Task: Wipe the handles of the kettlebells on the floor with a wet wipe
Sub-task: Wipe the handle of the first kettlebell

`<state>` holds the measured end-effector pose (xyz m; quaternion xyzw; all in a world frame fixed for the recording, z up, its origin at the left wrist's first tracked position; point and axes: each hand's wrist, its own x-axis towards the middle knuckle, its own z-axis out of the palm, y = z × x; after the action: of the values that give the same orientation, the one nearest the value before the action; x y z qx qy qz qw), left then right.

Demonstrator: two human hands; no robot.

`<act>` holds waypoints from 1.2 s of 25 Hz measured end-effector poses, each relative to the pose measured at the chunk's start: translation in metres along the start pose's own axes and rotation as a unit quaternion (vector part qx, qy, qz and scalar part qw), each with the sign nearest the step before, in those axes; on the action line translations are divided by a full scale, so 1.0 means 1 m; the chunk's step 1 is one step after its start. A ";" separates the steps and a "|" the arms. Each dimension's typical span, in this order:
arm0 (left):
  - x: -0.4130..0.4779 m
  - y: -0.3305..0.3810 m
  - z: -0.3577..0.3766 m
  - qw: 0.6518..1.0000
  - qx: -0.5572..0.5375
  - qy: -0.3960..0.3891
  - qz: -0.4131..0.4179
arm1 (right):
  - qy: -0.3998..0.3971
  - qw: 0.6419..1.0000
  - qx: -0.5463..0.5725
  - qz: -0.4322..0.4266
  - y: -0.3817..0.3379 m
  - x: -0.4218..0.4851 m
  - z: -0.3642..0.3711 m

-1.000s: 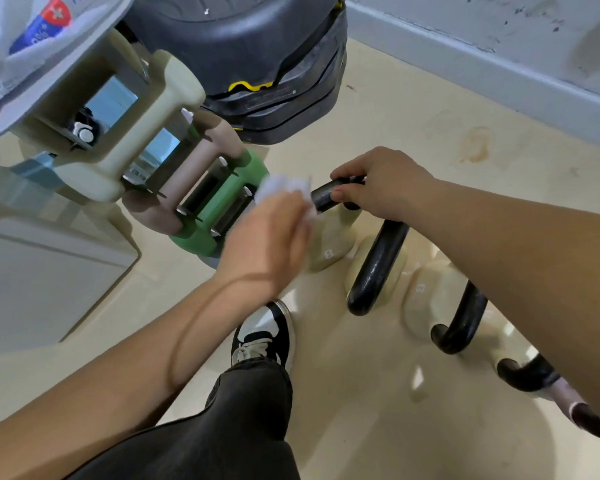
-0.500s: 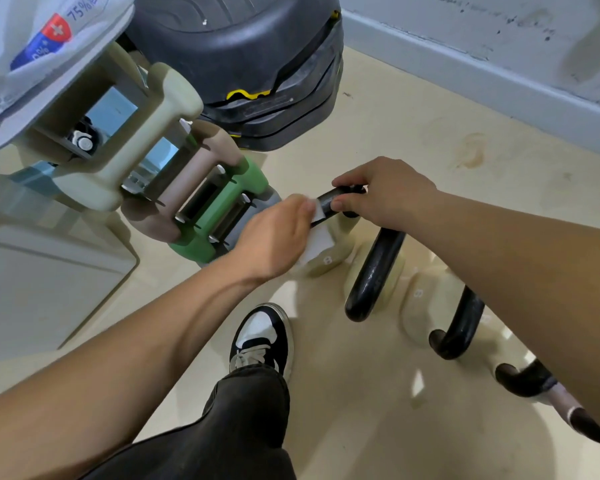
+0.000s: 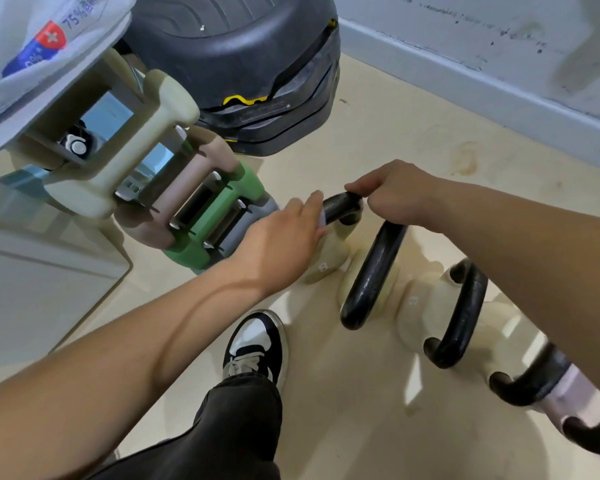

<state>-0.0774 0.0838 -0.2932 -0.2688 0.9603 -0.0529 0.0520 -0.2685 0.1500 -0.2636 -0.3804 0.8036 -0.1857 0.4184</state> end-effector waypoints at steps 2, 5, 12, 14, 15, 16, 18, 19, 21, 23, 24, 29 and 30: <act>0.035 0.019 -0.009 0.999 -0.009 -0.042 0.005 | 0.005 1.000 -0.004 0.011 -0.003 0.001 0.001; 0.074 0.047 -0.007 0.994 -0.012 -0.105 0.030 | 0.097 0.993 -0.014 0.066 0.008 0.003 -0.007; 0.035 0.011 -0.001 0.994 -0.089 -0.042 -0.051 | 0.101 0.993 -0.005 0.065 0.010 -0.004 -0.007; 0.013 0.005 -0.005 0.993 -0.093 -0.047 -0.060 | 0.087 0.995 0.012 0.047 0.004 -0.005 -0.004; 0.012 0.008 -0.008 0.989 -0.115 -0.073 -0.057 | 0.080 0.996 0.025 0.043 0.002 -0.004 -0.003; 0.017 0.015 -0.014 0.983 -0.147 -0.100 -0.039 | 0.073 0.995 0.043 0.047 0.002 -0.002 -0.002; 0.040 0.032 -0.028 0.974 -0.197 -0.115 0.015 | 0.078 0.991 0.086 0.067 0.005 0.000 -0.001; 0.050 0.040 -0.034 0.973 -0.195 -0.119 0.034 | 0.093 0.987 0.105 0.079 0.007 0.001 -0.001; 0.061 0.046 -0.033 0.981 -0.159 -0.101 0.051 | 0.124 0.979 0.131 0.095 0.011 0.000 -0.007; 0.057 0.034 -0.022 0.986 -0.156 -0.037 0.039 | 0.122 0.975 0.149 0.108 0.013 -0.003 -0.012; 0.051 0.026 -0.018 0.986 -0.160 -0.007 0.036 | 0.112 0.975 0.157 0.109 0.014 -0.004 -0.013; 0.068 0.026 -0.009 0.987 -0.098 -0.128 -0.001 | 0.109 0.984 0.116 0.082 0.007 0.000 -0.002; 0.079 0.035 -0.009 0.986 -0.052 -0.156 0.005 | 0.122 0.984 0.099 0.079 0.007 0.002 -0.001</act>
<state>-0.1633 0.0727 -0.2941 -0.2711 0.9433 0.0396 0.1872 -0.2730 0.1528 -0.2679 -0.2466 0.8539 -0.2756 0.3662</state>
